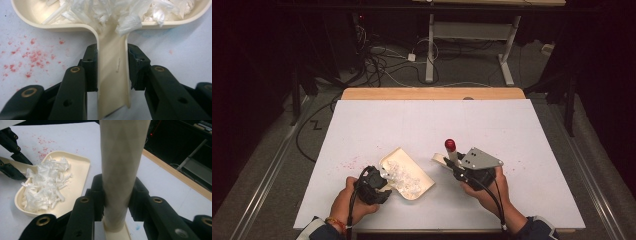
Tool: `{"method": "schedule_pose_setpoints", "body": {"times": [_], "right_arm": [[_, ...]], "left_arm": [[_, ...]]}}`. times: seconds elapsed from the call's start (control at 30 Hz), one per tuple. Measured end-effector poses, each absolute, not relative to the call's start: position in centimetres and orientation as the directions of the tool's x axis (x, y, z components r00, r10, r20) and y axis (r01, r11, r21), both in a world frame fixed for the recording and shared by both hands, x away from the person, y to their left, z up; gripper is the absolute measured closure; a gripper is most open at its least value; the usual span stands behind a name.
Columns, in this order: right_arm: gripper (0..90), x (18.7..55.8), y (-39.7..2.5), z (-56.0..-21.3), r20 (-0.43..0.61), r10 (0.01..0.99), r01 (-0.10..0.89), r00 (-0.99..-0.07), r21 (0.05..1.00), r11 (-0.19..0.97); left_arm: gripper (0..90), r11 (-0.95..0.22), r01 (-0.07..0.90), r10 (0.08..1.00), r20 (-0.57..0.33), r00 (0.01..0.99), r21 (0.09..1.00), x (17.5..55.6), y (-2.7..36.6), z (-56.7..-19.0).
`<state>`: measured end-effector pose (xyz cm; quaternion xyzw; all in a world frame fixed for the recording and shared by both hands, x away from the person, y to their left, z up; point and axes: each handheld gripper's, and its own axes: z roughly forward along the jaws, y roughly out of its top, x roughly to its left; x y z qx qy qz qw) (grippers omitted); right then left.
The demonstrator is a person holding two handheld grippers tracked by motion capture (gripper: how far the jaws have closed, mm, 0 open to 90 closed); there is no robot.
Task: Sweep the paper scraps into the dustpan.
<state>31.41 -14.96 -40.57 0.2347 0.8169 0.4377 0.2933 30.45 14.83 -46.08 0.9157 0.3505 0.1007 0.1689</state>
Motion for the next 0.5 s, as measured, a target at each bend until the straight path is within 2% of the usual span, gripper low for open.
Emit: {"method": "schedule_pose_setpoints", "body": {"times": [0.3,0.37,0.5], "right_arm": [[71.0,31.6,-14.2,-40.9,-0.229,0.667,0.132,-0.709,0.886,0.444],[71.1,31.6,-13.9,-40.9,-0.235,0.648,0.116,-0.725,0.885,0.451],[71.1,31.4,-13.6,-40.9,-0.161,0.597,0.121,-0.786,0.907,0.404]], "left_arm": [[63.1,-0.689,0.615,0.678,0.04,0.734,0.384,30.7,15.1,-46.1],[63.1,-0.689,0.615,0.677,0.038,0.735,0.383,30.7,15.1,-46.1],[63.1,-0.69,0.615,0.677,0.037,0.735,0.382,30.7,15.1,-46.1]]}}
